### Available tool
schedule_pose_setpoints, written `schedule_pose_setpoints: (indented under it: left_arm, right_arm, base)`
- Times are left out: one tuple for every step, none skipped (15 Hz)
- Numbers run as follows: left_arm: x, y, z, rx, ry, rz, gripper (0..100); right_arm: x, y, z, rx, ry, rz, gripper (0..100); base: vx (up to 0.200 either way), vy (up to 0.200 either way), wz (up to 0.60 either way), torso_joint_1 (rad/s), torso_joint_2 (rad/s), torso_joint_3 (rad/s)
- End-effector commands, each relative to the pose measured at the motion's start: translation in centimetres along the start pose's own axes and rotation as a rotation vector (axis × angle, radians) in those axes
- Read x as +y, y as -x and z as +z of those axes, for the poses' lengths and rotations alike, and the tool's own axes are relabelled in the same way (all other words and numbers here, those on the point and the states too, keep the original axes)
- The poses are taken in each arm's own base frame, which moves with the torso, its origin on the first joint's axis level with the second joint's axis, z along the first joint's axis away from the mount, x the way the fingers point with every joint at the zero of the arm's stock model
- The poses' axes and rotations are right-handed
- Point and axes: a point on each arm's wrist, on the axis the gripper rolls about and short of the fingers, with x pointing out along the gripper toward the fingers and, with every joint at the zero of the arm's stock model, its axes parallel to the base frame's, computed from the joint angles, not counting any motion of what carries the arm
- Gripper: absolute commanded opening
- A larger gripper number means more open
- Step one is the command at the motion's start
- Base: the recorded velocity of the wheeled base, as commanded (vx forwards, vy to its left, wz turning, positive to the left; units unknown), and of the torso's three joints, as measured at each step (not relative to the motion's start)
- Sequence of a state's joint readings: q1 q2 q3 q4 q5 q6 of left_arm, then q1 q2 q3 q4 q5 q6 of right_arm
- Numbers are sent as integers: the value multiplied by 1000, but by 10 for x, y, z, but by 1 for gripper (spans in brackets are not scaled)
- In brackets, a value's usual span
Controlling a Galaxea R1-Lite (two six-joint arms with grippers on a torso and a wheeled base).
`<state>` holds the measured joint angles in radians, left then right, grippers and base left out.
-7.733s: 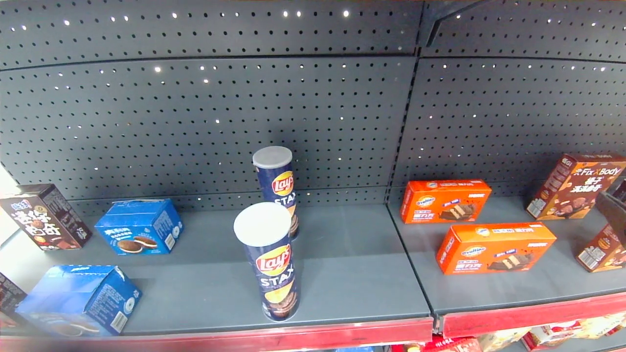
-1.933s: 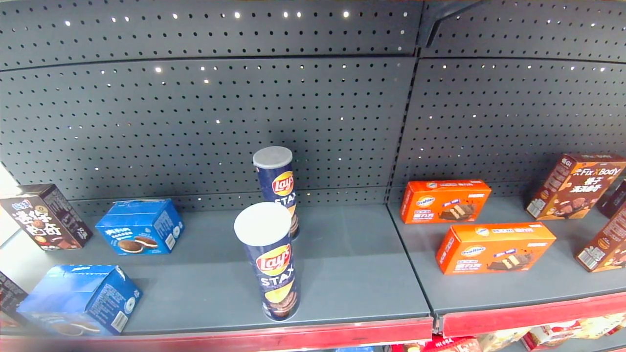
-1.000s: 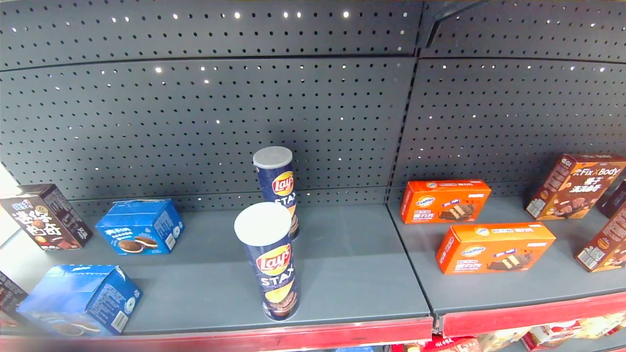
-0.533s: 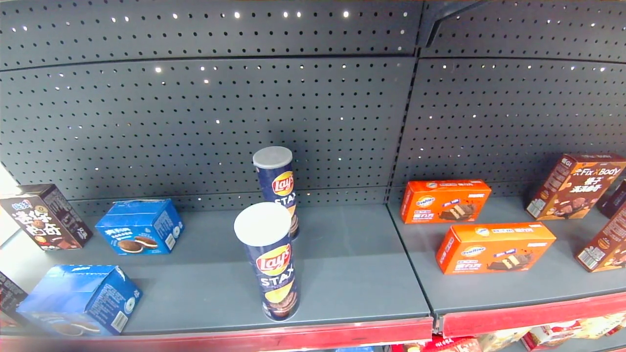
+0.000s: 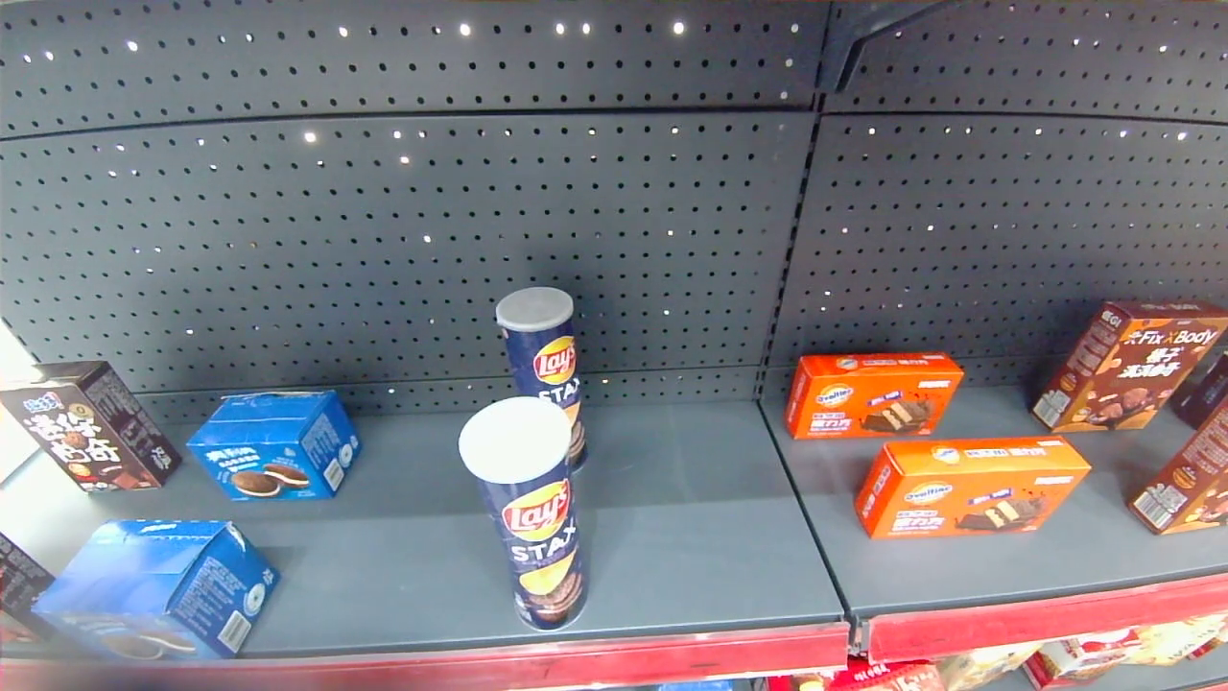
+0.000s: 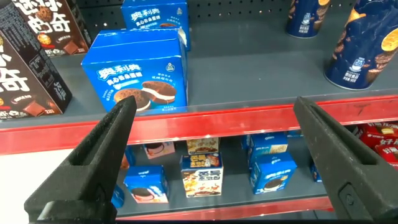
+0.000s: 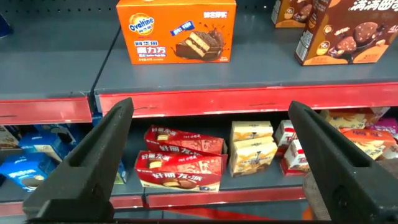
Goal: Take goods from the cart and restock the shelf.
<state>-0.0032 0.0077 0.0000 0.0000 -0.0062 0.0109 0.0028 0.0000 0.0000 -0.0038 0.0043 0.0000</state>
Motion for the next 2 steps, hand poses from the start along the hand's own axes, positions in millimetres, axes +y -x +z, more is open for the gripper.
schedule_pose_setpoints:
  left_arm:
    - [0,0,0,2,0,0,100]
    - [0,0,0,2,0,0,100]
  right_arm:
    - [0,0,0,-1,0,1,100]
    - [0,0,0,1,2,-2,100]
  base:
    - [0,0,0,0,0,0]
    - [0,0,0,0,0,0]
